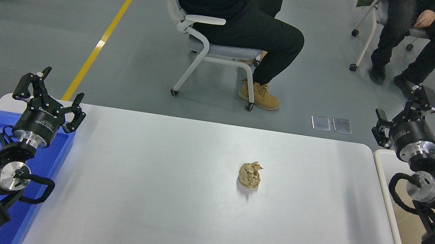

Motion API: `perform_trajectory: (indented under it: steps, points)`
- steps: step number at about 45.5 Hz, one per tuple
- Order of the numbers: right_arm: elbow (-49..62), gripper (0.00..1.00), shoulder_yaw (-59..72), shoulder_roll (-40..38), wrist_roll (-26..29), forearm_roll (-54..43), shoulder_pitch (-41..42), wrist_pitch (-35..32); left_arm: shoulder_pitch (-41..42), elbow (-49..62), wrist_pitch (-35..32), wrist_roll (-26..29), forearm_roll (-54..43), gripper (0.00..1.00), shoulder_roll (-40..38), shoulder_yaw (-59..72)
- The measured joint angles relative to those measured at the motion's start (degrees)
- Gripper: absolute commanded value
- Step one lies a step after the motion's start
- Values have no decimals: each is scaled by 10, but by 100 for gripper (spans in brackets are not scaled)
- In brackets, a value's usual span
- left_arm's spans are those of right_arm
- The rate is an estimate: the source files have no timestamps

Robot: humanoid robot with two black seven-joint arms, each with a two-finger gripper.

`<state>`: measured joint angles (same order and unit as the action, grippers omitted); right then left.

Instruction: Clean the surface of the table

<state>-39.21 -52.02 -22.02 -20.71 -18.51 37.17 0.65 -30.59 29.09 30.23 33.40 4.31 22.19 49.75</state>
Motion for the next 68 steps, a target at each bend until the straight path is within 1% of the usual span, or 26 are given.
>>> perform_trajectory:
  steps: [13,24,34,57,64,68]
  points:
    - [2,99,2,11,-43,-5,-22,-15,0,0,0,0,0,100,0,0]
    - [9,99,8,13,-54,-6,-21,-18,0,0,0,0,0,100,0,0]
    - [26,99,21,4,-58,-1,-1,-18,0,0,0,0,0,100,0,0]
    - [50,99,110,-35,-57,2,44,-16,0,0,0,0,0,100,0,0]
    - [47,99,179,-65,-57,13,72,-18,0,0,0,0,0,100,0,0]
    - [45,99,242,-85,-57,21,102,-20,0,0,0,0,0,100,0,0]
